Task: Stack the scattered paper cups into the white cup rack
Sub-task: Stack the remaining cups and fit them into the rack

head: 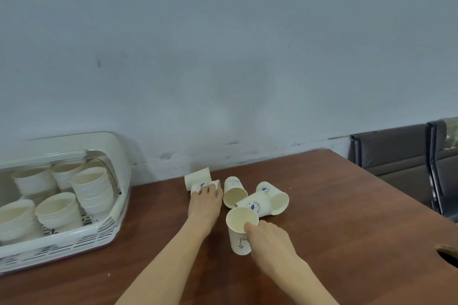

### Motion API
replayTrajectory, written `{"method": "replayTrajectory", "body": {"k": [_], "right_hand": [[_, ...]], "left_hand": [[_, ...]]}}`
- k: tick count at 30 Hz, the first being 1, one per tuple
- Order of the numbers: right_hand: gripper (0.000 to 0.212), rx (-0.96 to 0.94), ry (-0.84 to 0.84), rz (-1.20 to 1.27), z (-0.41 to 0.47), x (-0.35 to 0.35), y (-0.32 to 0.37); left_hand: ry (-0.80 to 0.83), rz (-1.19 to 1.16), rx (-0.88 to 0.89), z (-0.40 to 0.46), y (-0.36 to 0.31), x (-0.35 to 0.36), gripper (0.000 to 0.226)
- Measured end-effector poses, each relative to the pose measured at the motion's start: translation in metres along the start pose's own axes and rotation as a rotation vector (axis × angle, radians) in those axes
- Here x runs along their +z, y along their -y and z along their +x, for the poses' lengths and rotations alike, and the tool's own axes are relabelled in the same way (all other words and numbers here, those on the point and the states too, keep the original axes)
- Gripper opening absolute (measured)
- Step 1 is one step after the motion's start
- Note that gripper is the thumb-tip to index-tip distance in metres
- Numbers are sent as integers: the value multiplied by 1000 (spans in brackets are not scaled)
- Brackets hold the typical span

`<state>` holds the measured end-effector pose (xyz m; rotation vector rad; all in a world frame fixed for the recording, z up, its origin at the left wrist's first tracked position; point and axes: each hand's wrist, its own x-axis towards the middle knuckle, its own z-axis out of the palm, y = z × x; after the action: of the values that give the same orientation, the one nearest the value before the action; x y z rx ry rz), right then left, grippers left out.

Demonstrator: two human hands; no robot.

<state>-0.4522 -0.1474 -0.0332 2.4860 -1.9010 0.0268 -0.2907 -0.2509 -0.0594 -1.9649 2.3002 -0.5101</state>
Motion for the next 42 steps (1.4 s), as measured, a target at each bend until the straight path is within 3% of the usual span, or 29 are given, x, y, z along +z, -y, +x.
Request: {"method": "replayTrajectory", "body": {"k": [8,16,20,29,35,42], "right_hand": [[28,-2,-10,31,-2,-4,7],[16,-17,-16,74,-6,-11,20],[20,-18,-52,86,-7,-15,32],[23,-62,-71,64,-12,-25,67],[20,-114,-102,74,-13,-28,97],[18,-184,-116,74,-14,-30,138]], "left_hand": [[51,155,-14,-1,24,-4,40],[30,143,4,-23,50,-16,42],[-28,139,2,-42,65,-17,38],[-97,23,-57,-95,96,-38,36],[-122,-130,-205,-136,118,-39,39],[-172,-290,-315,-180,142,-46,15]]}}
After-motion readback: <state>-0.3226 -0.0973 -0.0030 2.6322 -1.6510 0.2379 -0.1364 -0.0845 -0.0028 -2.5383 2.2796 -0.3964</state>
